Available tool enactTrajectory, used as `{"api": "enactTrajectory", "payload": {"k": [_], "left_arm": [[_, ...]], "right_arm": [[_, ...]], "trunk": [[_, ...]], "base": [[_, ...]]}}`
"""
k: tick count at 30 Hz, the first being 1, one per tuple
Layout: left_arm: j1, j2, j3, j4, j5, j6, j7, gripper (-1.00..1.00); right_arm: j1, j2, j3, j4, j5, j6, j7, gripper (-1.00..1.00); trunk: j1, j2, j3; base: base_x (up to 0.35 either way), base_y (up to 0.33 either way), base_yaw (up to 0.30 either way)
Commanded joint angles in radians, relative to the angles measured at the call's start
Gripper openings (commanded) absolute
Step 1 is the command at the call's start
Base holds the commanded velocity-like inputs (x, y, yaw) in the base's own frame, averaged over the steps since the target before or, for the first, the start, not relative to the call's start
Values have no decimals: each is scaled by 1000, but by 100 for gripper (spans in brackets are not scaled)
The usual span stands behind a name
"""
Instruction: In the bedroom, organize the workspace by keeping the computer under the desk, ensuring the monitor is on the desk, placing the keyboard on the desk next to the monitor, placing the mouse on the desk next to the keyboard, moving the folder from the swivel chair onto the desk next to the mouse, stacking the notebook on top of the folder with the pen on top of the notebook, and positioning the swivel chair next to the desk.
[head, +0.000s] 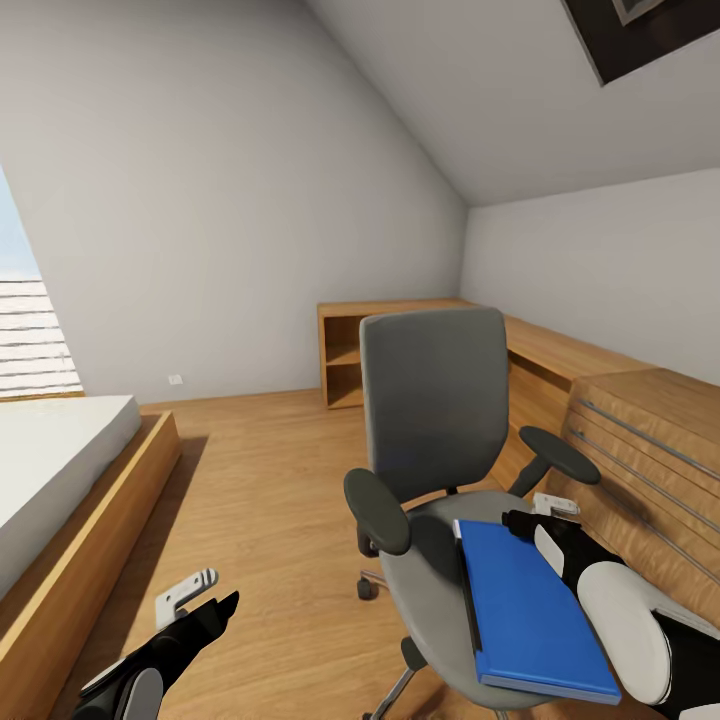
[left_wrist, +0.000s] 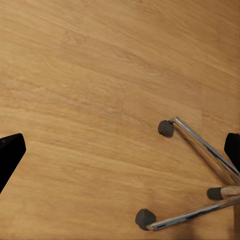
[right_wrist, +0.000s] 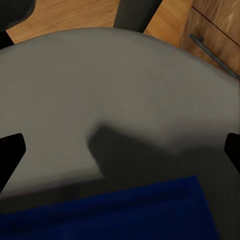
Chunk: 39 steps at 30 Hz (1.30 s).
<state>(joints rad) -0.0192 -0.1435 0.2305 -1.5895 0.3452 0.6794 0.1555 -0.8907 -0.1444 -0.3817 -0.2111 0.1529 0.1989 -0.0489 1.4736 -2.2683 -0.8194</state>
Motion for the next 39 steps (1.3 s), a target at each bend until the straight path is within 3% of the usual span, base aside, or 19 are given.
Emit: {"api": "enactTrajectory", "payload": {"k": [1, 39], "left_arm": [[-1, -1, 1, -1, 11, 5, 7, 100], [-1, -1, 1, -1, 12, 5, 7, 100]], "right_arm": [[-1, 1, -6, -2, 10, 5, 0, 100], [-1, 0, -7, -1, 10, 6, 0, 100]], "trunk": [[0, 0, -1], [0, 0, -2]], "base": [[0, 0, 0], [-44, 0, 0]]}}
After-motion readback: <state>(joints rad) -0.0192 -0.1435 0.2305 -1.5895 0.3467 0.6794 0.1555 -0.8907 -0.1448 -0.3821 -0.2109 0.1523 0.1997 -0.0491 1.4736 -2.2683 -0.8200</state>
